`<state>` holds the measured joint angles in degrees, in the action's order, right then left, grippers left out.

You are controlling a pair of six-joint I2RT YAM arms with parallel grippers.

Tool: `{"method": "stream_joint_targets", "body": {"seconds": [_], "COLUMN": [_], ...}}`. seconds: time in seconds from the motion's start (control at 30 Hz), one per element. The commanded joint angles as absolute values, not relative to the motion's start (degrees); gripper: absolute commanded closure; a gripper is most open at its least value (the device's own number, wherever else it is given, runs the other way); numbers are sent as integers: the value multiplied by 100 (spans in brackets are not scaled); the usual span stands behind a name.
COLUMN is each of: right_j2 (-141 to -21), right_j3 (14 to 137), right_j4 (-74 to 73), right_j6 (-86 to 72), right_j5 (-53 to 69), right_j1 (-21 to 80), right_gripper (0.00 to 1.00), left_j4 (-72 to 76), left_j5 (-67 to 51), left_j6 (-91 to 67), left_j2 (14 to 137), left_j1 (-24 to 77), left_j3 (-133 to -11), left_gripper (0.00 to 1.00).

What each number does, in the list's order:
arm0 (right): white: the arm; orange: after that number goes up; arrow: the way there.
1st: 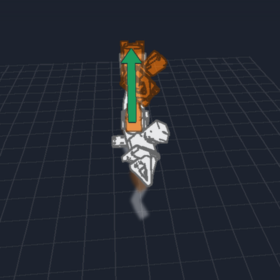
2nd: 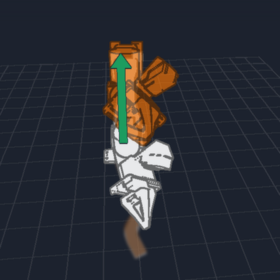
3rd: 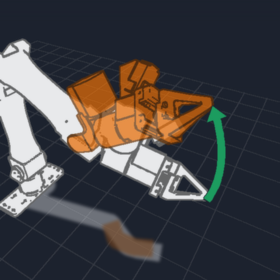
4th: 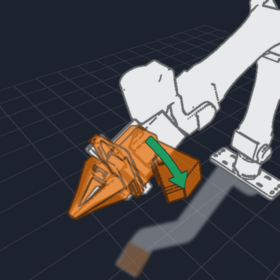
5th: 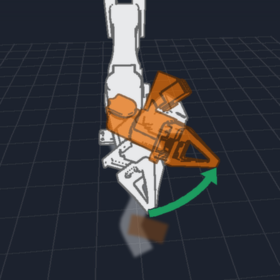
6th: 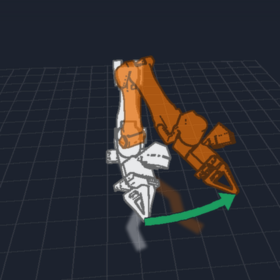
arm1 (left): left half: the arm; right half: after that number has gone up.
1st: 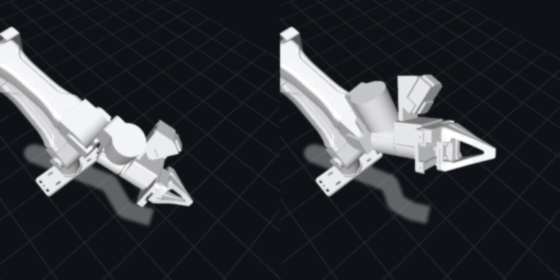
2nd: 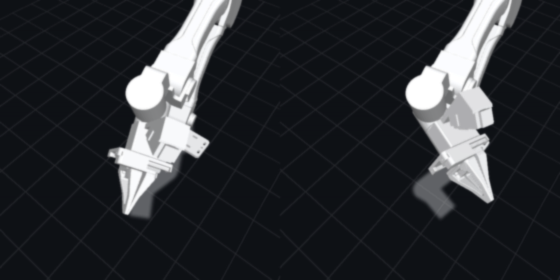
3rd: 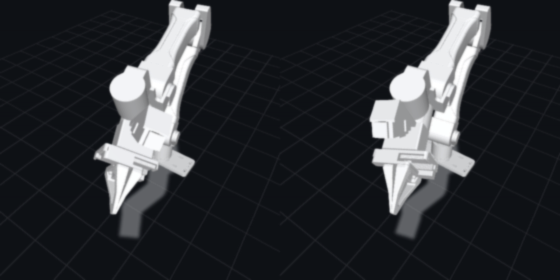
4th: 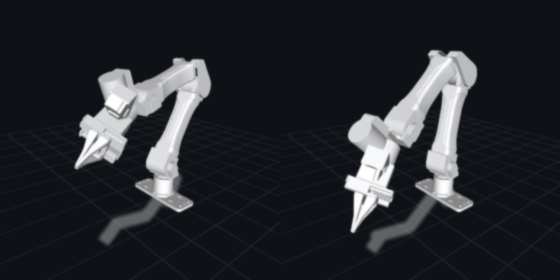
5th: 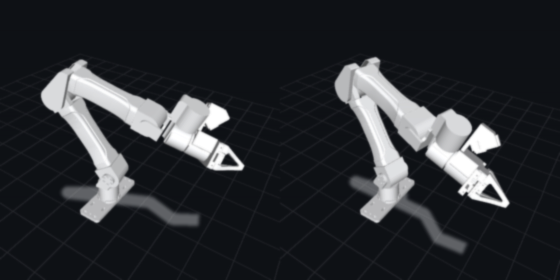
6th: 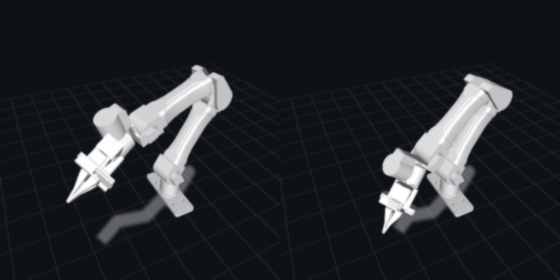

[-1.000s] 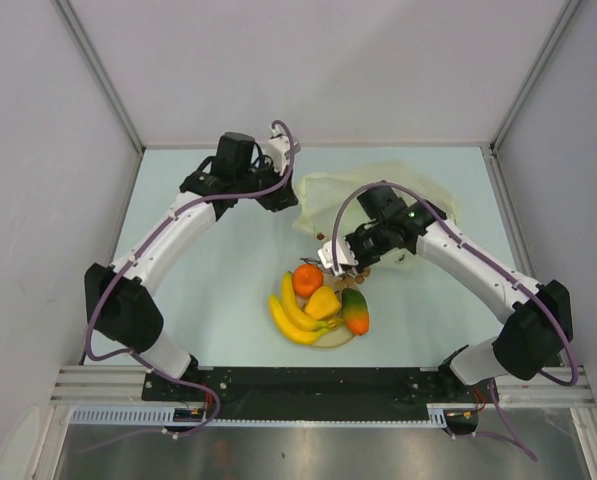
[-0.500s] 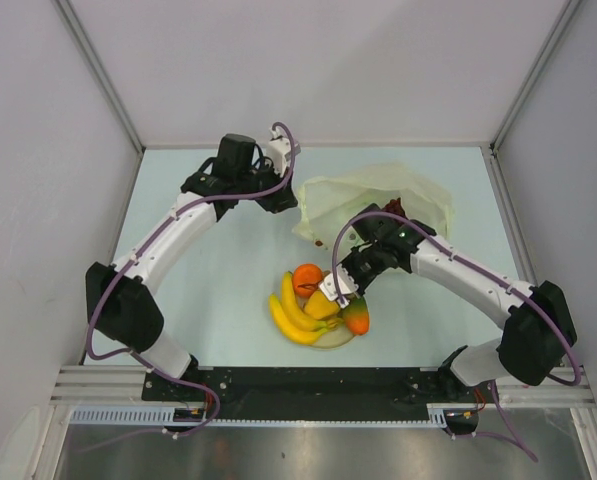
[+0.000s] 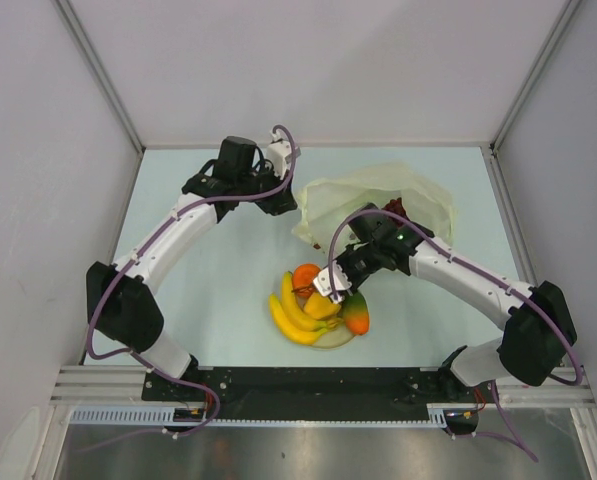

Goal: Take the fake fruits out of the plastic bag
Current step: Place the fake fruit on the plate.

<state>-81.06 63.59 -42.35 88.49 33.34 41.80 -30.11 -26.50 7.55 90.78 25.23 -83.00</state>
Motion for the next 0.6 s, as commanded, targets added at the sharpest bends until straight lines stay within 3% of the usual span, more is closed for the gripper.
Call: {"method": "stream_joint_targets", "body": {"seconds": [0.0, 0.1, 0.23, 0.37, 0.57], "right_j2": [-8086, -8156, -8227, -8174, -8305], "right_j3": [6354, 6354, 6355, 6354, 6354], "right_j4": [-3763, -3709, -3612, -3542, -3200], "right_j6": [8228, 7841, 7190, 6691, 6258], "right_j5": [3594, 3525, 3533, 3542, 3279], "right_j1": [4245, 4298, 4333, 4403, 4553], "right_gripper": [67, 60, 76, 76, 88], "left_j4": [-2856, -2865, -2865, -2848, -2813], "left_j5": [-2637, -2637, -2619, -2610, -2584], "left_j6": [809, 826, 844, 853, 870], "left_j2": [8903, 8912, 8895, 8877, 8886], "left_j1": [2549, 2566, 2601, 2610, 2663], "left_j3": [-8271, -8297, -8297, -8209, -8226], "left_gripper": [73, 73, 73, 73, 73]}}
